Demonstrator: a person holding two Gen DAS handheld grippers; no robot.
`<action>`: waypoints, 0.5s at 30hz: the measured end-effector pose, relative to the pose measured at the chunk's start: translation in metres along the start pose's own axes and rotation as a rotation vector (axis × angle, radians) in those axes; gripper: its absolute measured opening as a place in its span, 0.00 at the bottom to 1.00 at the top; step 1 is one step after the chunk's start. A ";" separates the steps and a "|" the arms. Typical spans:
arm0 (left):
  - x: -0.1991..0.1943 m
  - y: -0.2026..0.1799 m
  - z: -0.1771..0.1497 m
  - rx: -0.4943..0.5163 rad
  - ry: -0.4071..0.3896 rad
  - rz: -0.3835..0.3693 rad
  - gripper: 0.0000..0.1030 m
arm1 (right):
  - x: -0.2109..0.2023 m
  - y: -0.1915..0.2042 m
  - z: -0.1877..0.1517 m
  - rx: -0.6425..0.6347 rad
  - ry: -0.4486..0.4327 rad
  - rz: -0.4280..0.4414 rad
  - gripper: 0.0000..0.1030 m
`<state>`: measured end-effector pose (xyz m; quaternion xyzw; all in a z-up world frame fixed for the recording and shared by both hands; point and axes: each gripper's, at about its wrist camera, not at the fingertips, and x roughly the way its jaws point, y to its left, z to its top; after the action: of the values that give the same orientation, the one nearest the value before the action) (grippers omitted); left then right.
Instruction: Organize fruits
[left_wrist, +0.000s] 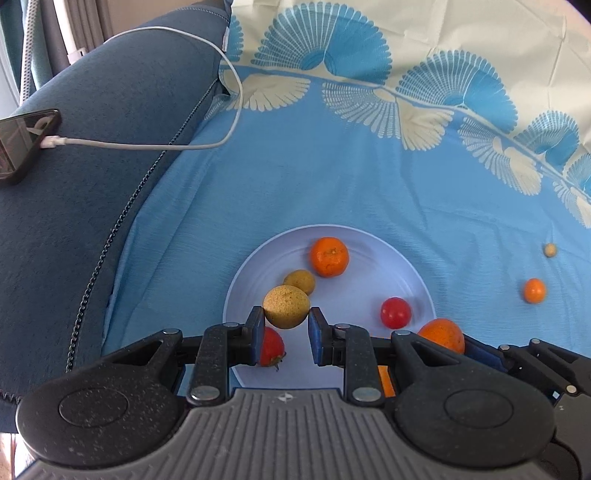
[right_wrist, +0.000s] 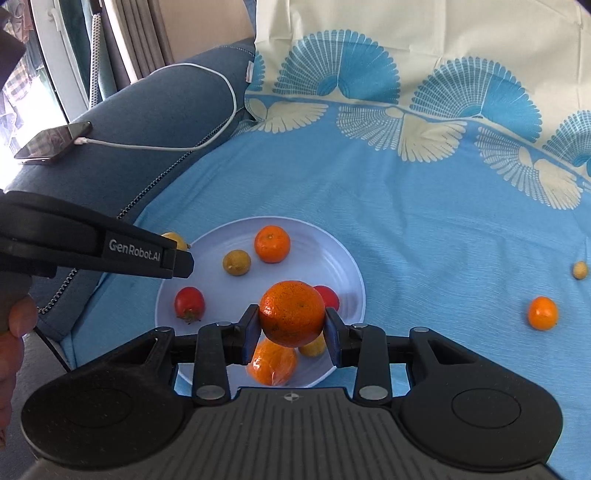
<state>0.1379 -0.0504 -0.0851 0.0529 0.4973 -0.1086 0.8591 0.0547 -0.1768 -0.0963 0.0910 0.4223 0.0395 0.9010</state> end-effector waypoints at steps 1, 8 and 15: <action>0.003 0.000 0.001 0.005 0.004 0.004 0.27 | 0.003 0.000 0.000 -0.001 0.004 0.000 0.37; -0.001 0.003 0.006 0.018 -0.071 -0.006 0.97 | 0.015 0.001 0.008 -0.027 0.024 0.007 0.50; -0.029 0.025 -0.009 -0.061 -0.030 0.059 1.00 | -0.021 0.001 0.001 0.012 0.010 -0.021 0.90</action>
<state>0.1222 -0.0207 -0.0649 0.0398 0.4858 -0.0691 0.8704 0.0426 -0.1791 -0.0795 0.0918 0.4278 0.0278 0.8988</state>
